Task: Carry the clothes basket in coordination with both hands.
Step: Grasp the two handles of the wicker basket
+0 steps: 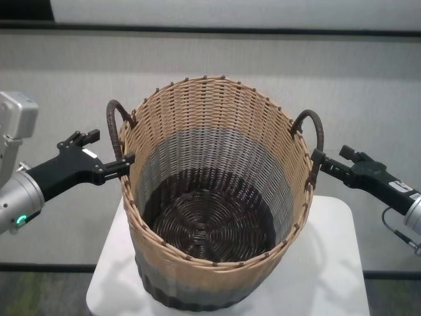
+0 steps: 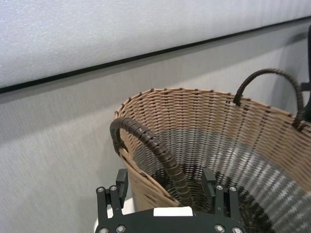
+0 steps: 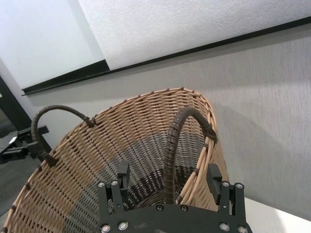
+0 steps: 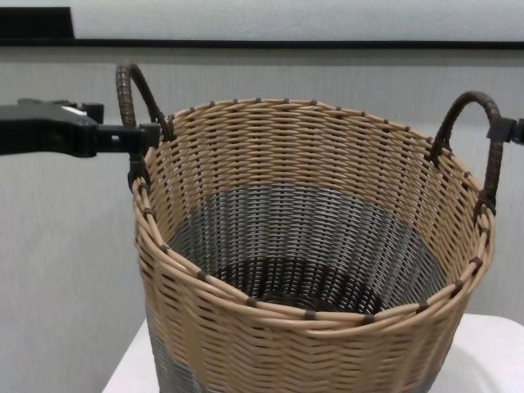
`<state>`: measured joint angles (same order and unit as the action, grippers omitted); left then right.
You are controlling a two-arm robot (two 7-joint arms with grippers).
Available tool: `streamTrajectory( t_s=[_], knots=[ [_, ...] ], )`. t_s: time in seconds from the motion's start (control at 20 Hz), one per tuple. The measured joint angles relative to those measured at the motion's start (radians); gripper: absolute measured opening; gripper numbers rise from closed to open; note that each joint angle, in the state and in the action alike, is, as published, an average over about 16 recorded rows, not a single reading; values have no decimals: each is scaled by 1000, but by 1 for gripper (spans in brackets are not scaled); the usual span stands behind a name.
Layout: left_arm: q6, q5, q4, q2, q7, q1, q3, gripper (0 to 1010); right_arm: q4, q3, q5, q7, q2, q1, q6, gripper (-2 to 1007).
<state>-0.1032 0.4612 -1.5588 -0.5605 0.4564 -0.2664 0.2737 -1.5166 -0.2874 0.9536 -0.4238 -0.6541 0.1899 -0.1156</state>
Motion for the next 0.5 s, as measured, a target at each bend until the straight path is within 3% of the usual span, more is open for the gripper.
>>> streamTrajectory(
  t_s=[0.5],
  knots=[
    [30,-18,60,21,12,-62,24,1003,0,-10,-12,-4,4,4,0,1002]
  ],
)
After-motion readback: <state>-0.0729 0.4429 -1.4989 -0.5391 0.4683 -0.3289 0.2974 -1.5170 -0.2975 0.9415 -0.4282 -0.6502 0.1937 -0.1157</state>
